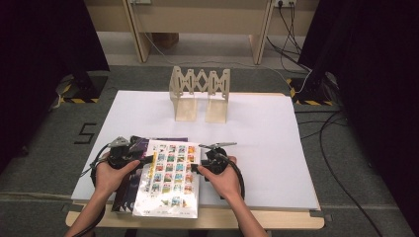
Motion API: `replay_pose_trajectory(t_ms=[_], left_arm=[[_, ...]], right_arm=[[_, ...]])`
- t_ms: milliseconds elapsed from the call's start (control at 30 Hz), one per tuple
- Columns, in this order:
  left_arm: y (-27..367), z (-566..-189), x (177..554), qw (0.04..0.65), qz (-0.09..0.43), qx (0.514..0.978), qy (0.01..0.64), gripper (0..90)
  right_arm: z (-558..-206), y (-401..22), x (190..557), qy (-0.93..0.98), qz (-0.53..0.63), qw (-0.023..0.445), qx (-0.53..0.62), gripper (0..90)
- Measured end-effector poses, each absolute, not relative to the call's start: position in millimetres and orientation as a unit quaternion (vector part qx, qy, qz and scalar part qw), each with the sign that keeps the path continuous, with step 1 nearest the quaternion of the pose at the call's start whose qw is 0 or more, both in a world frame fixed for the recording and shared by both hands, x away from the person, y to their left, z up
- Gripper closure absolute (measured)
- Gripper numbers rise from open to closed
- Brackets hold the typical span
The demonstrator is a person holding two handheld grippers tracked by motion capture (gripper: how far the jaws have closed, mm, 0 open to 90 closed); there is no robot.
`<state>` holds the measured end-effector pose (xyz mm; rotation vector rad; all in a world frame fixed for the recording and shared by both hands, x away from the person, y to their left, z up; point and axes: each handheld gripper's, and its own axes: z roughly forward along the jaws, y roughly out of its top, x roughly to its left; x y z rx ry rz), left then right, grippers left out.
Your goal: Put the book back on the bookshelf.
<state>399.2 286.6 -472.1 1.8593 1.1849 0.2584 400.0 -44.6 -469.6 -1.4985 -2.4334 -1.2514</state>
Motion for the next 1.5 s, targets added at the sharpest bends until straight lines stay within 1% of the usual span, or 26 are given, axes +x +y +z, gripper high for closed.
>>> replay_pose_trajectory(t_ms=[100,200,300,433,633,700,733,767,800,900,967,1067,1133,1200,1233,1267,1333,1367,1500], left_arm=[[284.6,-474.0,400.1,0.447,0.092,0.748,0.482,39.9],[284.1,-475.8,401.2,0.451,0.080,0.747,0.482,39.9],[284.7,-479.5,401.3,0.460,0.062,0.739,0.488,39.4],[286.6,-479.5,399.1,0.460,0.060,0.734,0.496,39.5],[290.8,-477.9,395.6,0.454,0.065,0.727,0.511,40.5],[292.2,-476.5,394.1,0.454,0.070,0.719,0.521,43.4],[292.2,-476.5,394.1,0.454,0.070,0.719,0.521,46.9],[293.4,-475.1,393.3,0.456,0.072,0.711,0.530,46.9],[294.6,-472.6,392.0,0.468,0.069,0.702,0.532,49.9],[293.9,-467.7,388.7,0.483,0.070,0.691,0.534,50.9],[293.9,-465.5,385.4,0.496,0.055,0.679,0.538,52.6],[292.1,-468.6,380.0,0.499,0.023,0.682,0.534,55.0],[287.8,-475.5,375.7,0.491,-0.003,0.694,0.526,56.2],[285.9,-479.1,373.2,0.487,-0.004,0.697,0.527,56.3],[285.3,-481.1,371.4,0.487,0.004,0.697,0.526,57.4],[289.1,-480.4,370.6,0.499,-0.001,0.688,0.528,61.9],[290.7,-477.1,370.0,0.504,-0.005,0.685,0.525,70.3],[289.8,-475.7,369.4,0.503,-0.001,0.688,0.523,72.7],[288.1,-473.3,368.7,0.497,0.010,0.697,0.517,75.3]], right_arm=[[-473.6,-42.3,400.7,-0.769,-0.404,0.033,-0.495,44.4],[-475.7,-40.3,400.8,-0.760,-0.405,0.039,-0.506,41.5],[-475.8,-37.9,400.8,-0.754,-0.401,0.045,-0.518,40.4],[-475.1,-35.3,397.5,-0.747,-0.401,0.042,-0.528,41.2],[-473.3,-27.2,389.6,-0.752,-0.403,0.024,-0.522,42.1],[-471.8,-23.4,387.5,-0.754,-0.399,0.019,-0.521,42.1],[-471.4,-22.3,386.9,-0.756,-0.397,0.016,-0.520,42.1],[-471.4,-22.3,386.9,-0.756,-0.397,0.016,-0.520,42.1],[-471.1,-21.5,386.5,-0.756,-0.397,0.015,-0.520,42.1],[-470.5,-20.5,385.9,-0.757,-0.396,0.012,-0.519,42.2],[-470.4,-20.6,385.7,-0.757,-0.397,0.012,-0.519,42.3],[-470.8,-21.1,385.0,-0.759,-0.398,0.009,-0.515,42.4],[-470.5,-21.4,384.3,-0.761,-0.397,0.010,-0.513,42.8],[-470.3,-21.8,383.7,-0.763,-0.397,0.011,-0.510,43.1],[-470.3,-21.8,383.5,-0.764,-0.397,0.012,-0.509,43.2],[-470.1,-22.2,383.8,-0.766,-0.397,0.014,-0.506,43.3],[-470.1,-24.3,386.4,-0.769,-0.397,0.020,-0.500,44.3],[-469.6,-25.8,388.9,-0.772,-0.397,0.026,-0.497,45.4],[-469.5,-32.4,404.2,-0.762,-0.402,0.026,-0.506,46.3]])
